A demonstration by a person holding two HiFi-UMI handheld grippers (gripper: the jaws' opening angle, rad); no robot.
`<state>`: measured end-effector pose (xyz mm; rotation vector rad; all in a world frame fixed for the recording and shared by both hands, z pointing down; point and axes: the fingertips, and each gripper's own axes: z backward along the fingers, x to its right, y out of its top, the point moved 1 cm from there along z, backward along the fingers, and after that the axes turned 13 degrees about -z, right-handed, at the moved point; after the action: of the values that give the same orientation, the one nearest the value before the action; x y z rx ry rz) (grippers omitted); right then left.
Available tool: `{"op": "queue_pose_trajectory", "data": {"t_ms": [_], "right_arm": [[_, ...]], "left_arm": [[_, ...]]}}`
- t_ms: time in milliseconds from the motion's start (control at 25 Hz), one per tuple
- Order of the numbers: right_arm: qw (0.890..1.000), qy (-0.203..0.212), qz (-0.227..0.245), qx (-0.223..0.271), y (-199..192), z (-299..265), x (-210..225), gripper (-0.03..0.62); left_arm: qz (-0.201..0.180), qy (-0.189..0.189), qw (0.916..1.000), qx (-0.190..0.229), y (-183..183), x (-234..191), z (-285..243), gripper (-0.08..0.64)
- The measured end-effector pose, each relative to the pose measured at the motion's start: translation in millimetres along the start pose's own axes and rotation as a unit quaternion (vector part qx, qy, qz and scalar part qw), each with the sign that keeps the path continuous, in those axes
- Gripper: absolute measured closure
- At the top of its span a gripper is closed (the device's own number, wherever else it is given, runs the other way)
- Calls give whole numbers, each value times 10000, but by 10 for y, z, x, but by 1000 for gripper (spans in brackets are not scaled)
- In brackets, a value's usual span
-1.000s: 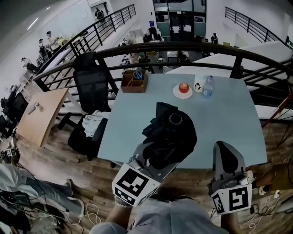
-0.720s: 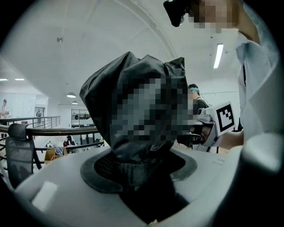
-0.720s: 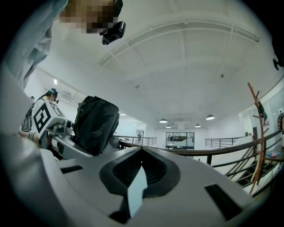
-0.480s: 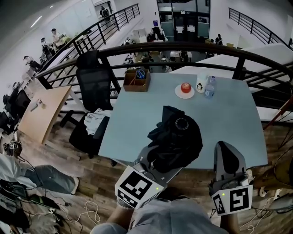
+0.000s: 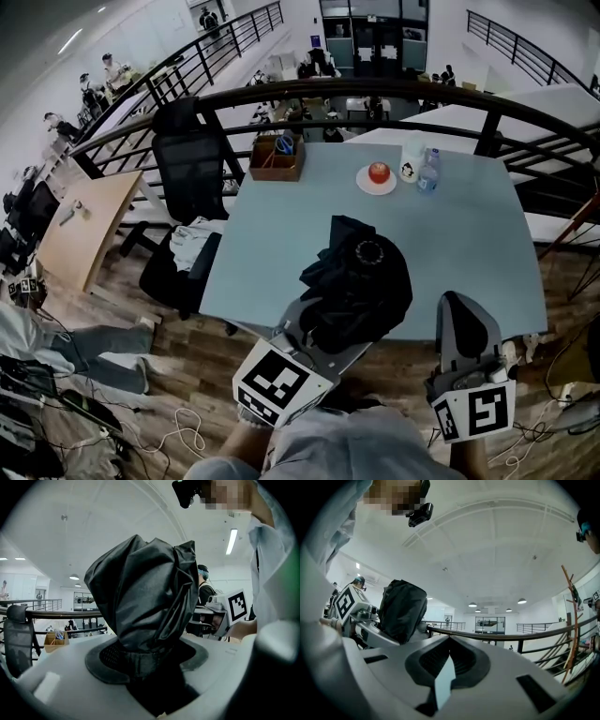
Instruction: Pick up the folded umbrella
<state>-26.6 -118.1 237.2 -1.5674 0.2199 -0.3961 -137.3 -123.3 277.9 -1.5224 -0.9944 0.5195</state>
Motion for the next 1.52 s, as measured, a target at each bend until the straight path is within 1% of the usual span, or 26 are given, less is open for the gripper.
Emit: {"op": "queue_pose_trajectory", "data": {"t_ms": [320, 520, 680, 880, 1000, 1160, 1520], "right_arm": [[10000, 20, 33, -27, 5, 23, -35, 592], [9998, 62, -1, -171, -46, 1, -52, 592], [9999, 112, 37, -55, -14, -32, -78, 592], [9996, 155, 50, -223, -51, -9, -63, 592], [9997, 114, 47, -231, -51, -3, -45, 592], [9998, 114, 113, -115, -15, -12, -41, 592], [9998, 19, 98, -198, -46, 17, -30, 592]], "left_arm": [[41, -77, 9999, 49, 26, 54, 23, 288], [84, -36, 10000, 23, -3, 46, 44, 288], [134, 15, 9999, -29, -43, 27, 62, 288], [115, 23, 9999, -56, -33, 51, 43, 288], [111, 1, 9999, -72, -41, 60, 32, 288], [102, -56, 9999, -81, -50, 62, 6, 288], [75, -152, 9998, -121, -70, 96, -15, 288]]}}
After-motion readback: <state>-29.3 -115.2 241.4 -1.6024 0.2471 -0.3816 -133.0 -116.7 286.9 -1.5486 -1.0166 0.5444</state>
